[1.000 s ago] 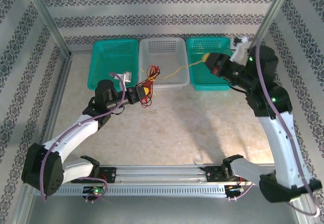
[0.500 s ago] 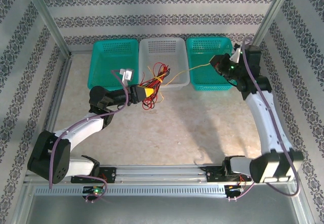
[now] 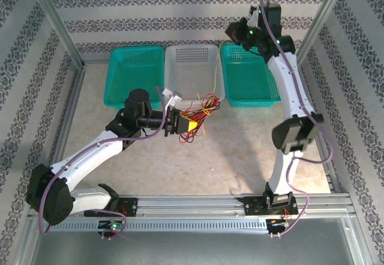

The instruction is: Untangle the cables

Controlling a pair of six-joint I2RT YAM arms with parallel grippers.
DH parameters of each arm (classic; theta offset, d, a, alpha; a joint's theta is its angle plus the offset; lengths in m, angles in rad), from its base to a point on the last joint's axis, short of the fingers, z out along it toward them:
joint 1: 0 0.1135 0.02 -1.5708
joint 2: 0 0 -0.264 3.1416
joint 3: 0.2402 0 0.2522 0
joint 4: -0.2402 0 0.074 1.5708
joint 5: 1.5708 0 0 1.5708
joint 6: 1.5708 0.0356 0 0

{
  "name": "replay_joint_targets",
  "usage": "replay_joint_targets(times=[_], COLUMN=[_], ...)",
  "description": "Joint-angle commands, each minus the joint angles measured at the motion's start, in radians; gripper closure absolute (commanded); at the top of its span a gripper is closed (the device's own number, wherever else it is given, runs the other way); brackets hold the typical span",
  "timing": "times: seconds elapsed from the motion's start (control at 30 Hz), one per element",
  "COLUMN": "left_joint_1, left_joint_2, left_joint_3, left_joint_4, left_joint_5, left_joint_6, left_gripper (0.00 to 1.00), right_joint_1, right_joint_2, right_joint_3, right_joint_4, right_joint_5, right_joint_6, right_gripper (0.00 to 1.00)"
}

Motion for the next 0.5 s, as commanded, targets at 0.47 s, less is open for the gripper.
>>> replay_joint_targets(times=[0.47], left_joint_1=[-0.044], left_joint_2=[0.248], left_joint_3=[0.15], left_joint_4=[-0.528], left_joint_5=[-0.561], left_joint_6=[0.23], left_gripper=[1.0], right_joint_1=[0.039], right_joint_2=[-0.073], right_joint_3=[0.416], right_joint_4=[-0.112], right_joint_5=[-0.049], right_joint_6=[-0.027], right_gripper=[1.0])
